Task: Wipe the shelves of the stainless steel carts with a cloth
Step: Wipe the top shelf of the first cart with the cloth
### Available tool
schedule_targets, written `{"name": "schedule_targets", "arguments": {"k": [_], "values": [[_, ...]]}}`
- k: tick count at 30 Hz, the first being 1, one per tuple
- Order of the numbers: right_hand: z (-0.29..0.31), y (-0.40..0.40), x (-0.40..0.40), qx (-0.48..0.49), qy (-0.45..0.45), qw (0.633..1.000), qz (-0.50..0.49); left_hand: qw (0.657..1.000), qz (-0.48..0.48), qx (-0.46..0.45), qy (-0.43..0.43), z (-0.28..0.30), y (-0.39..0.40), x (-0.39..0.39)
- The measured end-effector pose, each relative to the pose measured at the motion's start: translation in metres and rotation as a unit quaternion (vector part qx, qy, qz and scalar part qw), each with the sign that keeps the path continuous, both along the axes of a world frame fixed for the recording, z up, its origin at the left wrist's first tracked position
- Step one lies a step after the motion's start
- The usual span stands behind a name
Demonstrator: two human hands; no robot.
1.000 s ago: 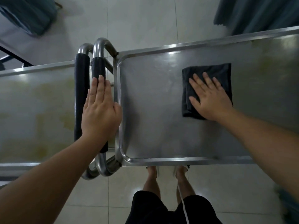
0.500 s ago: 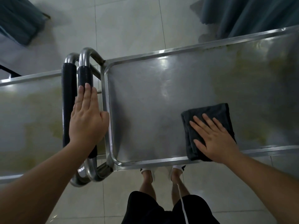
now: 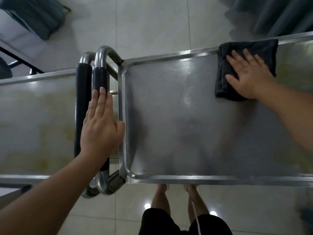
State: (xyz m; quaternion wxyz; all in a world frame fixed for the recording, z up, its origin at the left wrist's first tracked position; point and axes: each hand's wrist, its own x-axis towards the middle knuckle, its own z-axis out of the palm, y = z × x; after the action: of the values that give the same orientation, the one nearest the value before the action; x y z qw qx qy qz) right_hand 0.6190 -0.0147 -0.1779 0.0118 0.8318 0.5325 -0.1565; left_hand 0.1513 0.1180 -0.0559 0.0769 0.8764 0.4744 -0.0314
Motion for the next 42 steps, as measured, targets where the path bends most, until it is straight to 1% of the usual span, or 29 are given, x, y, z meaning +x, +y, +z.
{"name": "schedule_targets", "arguments": {"k": [5, 8, 12, 16, 19, 22, 24, 26, 29, 32, 35, 39, 42], "values": [[0.000, 0.006, 0.002, -0.005, -0.010, 1.000, 0.013, 1.000, 0.013, -0.002, -0.005, -0.001, 0.002, -0.002], [0.000, -0.009, -0.010, -0.001, -0.011, 1.000, 0.003, 1.000, 0.014, -0.004, -0.006, -0.004, 0.002, -0.003], [-0.003, -0.069, -0.046, 0.006, -0.012, 1.000, 0.014, 1.000, 0.014, -0.008, -0.003, -0.004, 0.004, -0.003], [-0.003, -0.146, -0.093, -0.024, -0.005, 1.000, 0.007, 1.000, 0.012, -0.013, -0.007, -0.004, 0.005, -0.003], [-0.010, -0.205, -0.135, -0.019, -0.016, 0.999, 0.031, 1.000, 0.011, -0.011, -0.016, -0.003, 0.004, -0.002], [-0.012, -0.234, -0.158, -0.039, -0.022, 0.999, 0.027, 1.000, 0.007, -0.011, -0.025, -0.005, 0.004, -0.001], [-0.009, -0.229, -0.163, -0.054, -0.020, 0.998, 0.021, 1.000, 0.005, -0.009, -0.028, -0.006, 0.006, -0.002], [-0.007, -0.216, -0.178, -0.049, -0.019, 0.998, 0.045, 0.999, 0.004, -0.011, -0.032, -0.008, 0.007, -0.003], [-0.009, -0.185, -0.224, -0.022, -0.022, 0.992, 0.120, 0.999, 0.010, -0.016, -0.042, -0.010, 0.008, -0.003], [-0.007, -0.140, -0.274, -0.014, -0.004, 0.980, 0.200, 0.998, 0.012, -0.026, -0.059, -0.010, 0.007, -0.003], [-0.005, -0.097, -0.320, -0.016, 0.027, 0.969, 0.244, 0.997, 0.006, -0.035, -0.071, -0.009, 0.008, -0.004], [-0.008, -0.049, -0.387, 0.001, 0.053, 0.966, 0.254, 0.996, -0.003, -0.040, -0.078, -0.010, 0.009, -0.005], [-0.011, -0.027, -0.422, 0.019, 0.059, 0.978, 0.200, 0.996, -0.012, -0.041, -0.073, -0.012, 0.009, -0.007]]}}
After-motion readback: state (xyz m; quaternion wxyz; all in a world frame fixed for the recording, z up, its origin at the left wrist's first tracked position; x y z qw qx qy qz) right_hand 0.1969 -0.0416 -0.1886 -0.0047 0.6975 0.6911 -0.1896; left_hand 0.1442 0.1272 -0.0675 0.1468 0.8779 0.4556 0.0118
